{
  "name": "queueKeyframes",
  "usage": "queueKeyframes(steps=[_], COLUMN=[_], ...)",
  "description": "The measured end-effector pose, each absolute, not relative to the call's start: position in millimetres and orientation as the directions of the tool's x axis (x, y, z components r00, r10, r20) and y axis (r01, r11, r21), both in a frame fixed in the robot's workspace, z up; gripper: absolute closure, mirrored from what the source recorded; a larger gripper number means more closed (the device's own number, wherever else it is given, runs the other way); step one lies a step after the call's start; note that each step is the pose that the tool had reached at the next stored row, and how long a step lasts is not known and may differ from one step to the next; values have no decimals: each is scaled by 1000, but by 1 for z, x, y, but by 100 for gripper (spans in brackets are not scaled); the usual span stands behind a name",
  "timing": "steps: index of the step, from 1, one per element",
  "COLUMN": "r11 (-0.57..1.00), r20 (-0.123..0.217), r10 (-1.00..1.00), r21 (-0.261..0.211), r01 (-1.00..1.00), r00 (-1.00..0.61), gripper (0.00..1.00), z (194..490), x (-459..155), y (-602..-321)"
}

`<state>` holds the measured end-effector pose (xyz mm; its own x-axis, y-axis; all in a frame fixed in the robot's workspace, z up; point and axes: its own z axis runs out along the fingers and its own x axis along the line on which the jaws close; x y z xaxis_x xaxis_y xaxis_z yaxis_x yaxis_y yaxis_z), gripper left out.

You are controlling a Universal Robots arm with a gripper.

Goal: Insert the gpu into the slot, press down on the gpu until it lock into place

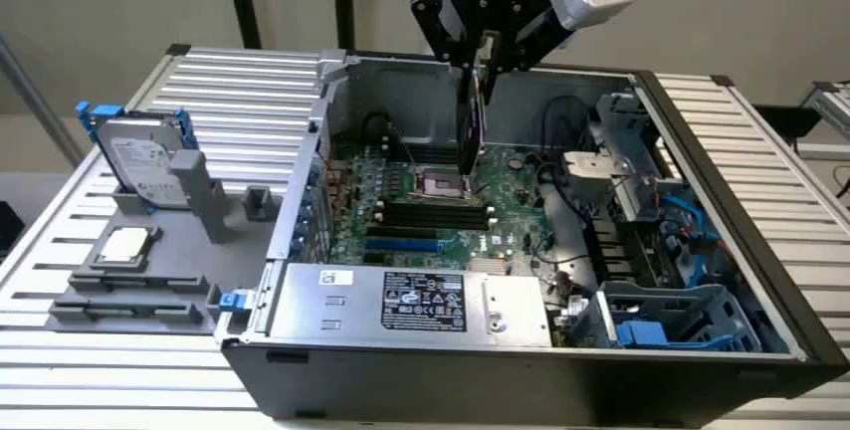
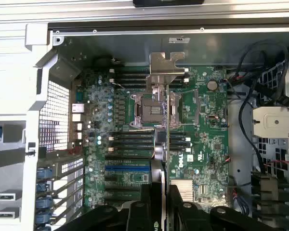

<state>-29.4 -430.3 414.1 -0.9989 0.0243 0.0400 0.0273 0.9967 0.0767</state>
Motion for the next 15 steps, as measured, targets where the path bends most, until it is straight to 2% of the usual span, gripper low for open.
queueKeyframes(steps=[15], r11=[997], r20=[40], r10=[24], r21=[77], r01=[27], r00=[-999], gripper=[74], z=[414], x=[-29], y=[-430])
